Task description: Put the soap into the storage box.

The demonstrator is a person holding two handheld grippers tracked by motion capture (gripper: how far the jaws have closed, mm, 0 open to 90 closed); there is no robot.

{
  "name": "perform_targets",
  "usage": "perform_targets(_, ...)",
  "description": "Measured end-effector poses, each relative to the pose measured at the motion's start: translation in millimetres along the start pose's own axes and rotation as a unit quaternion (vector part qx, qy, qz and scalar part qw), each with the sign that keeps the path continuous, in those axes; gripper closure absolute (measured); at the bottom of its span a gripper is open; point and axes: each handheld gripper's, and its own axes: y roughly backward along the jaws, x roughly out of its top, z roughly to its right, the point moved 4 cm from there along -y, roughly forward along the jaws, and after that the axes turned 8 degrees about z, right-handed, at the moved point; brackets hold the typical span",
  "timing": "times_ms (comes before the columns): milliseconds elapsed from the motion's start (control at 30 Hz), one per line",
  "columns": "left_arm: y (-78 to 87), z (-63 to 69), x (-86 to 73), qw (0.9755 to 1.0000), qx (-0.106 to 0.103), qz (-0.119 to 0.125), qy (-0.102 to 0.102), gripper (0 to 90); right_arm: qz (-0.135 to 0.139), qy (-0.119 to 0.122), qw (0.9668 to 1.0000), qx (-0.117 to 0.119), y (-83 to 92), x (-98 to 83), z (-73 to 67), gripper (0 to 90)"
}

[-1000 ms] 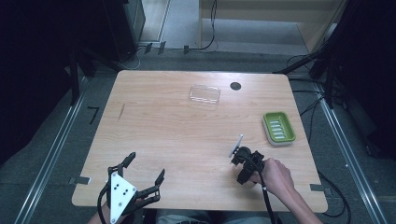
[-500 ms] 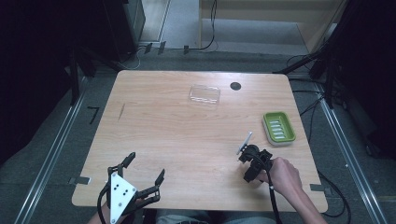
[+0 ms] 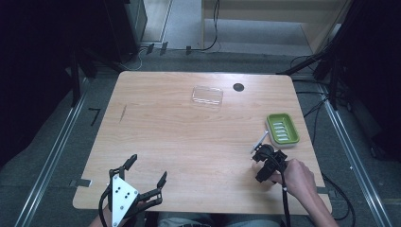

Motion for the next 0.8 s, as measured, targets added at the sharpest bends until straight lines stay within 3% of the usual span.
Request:
perform_targets(400, 0.0, 0.0, 0.0, 1.0000, -0.001, 0.000, -0.001, 9.9, -0.004, -0.026, 0.9996, -0.005, 6.0, -12.8, 18.7, 33.5)
perform_targets(800, 0.1, -0.1, 0.2, 1.0000, -0.002, 0.002, 0.000, 9.9, -0.009, -0.037, 0.9993, -0.007, 6.1, -17.0, 24.5, 33.5)
